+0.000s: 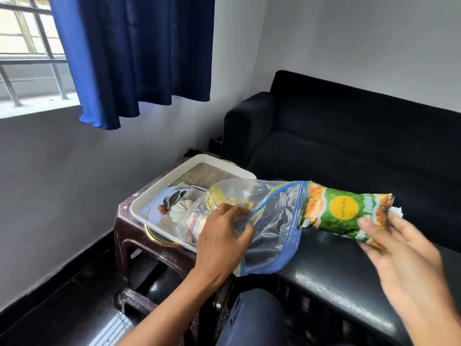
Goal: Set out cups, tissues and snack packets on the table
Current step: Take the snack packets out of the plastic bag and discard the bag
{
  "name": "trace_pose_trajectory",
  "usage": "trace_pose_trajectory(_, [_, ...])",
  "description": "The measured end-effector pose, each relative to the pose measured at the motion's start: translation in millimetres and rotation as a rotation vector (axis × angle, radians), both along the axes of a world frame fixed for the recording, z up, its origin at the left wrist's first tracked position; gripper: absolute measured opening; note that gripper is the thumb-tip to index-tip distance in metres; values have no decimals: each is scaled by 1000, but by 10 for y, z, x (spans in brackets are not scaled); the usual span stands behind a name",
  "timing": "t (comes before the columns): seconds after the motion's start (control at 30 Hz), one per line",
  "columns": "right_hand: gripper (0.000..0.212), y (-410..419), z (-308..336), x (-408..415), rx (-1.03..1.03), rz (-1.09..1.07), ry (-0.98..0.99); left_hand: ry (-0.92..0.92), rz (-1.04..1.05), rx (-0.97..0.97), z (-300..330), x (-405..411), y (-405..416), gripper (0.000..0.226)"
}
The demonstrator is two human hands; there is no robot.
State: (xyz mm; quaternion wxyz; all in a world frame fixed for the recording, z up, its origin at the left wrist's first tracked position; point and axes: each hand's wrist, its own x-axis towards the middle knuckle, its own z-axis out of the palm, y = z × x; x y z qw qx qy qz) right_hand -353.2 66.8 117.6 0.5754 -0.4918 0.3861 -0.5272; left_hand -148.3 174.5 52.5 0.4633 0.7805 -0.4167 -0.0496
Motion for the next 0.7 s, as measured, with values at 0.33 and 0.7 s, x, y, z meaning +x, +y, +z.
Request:
trace_pose_trajectory(0.33, [54,-637,123,478,-13,-117,-5,-302,-303,424,-181,-195,5,60])
trace_pose_trajectory(0.7, [30,-1448,-423,1883,359,190,203,-363,-379,645,-171,-162,33,55])
